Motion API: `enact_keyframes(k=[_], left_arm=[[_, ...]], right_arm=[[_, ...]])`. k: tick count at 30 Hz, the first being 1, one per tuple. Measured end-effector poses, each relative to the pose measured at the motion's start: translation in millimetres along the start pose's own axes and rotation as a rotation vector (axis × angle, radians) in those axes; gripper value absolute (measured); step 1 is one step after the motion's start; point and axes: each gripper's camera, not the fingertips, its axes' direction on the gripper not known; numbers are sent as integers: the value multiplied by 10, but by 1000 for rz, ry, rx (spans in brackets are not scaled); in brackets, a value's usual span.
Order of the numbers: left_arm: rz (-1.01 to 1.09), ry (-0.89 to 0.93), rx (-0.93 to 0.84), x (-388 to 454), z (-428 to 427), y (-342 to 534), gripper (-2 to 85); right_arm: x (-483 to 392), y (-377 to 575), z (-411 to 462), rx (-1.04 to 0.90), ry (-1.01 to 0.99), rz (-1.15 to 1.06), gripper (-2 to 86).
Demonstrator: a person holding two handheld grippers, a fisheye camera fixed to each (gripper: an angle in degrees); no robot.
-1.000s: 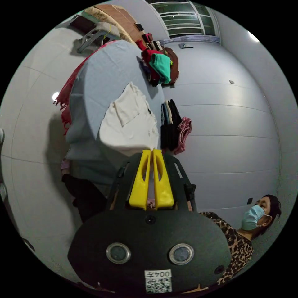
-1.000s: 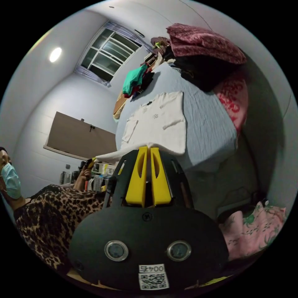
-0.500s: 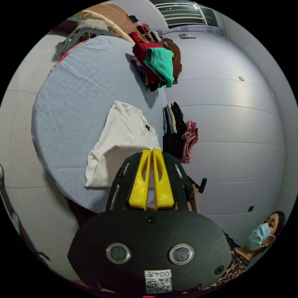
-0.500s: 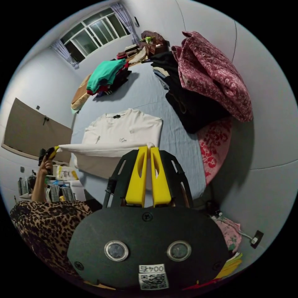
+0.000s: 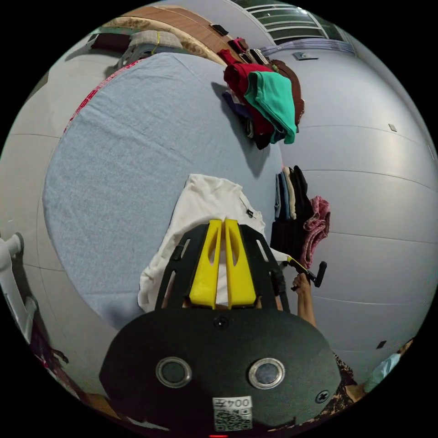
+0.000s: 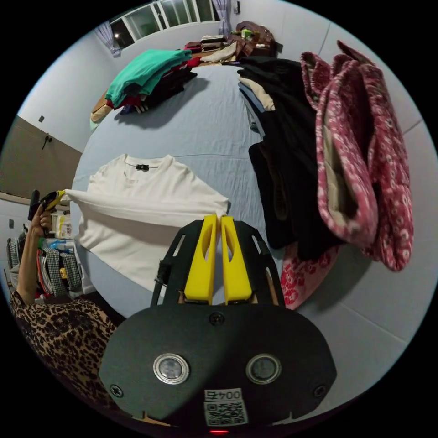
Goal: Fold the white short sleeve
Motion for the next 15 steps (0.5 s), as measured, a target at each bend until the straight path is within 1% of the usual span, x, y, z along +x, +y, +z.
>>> enact_keyframes(k=[5,9,11,13,15], left_arm=[[-39,-91,-6,104,291,-213,17],[-18,-186,15,253,476,-317,15],[-13,-222,28,310,525,-348,15],[-9,-264,53,382,568,-375,14],[-5,-289,76,432,579,-390,14]], right_arm=[[-22,-587,415,-77,-4,-16,17],[-147,-1011,709,-137,74,-39,28],[-183,-1179,771,-136,129,-23,41],[-208,-1391,752,-101,245,12,54],[-231,-1514,680,-65,242,23,69]])
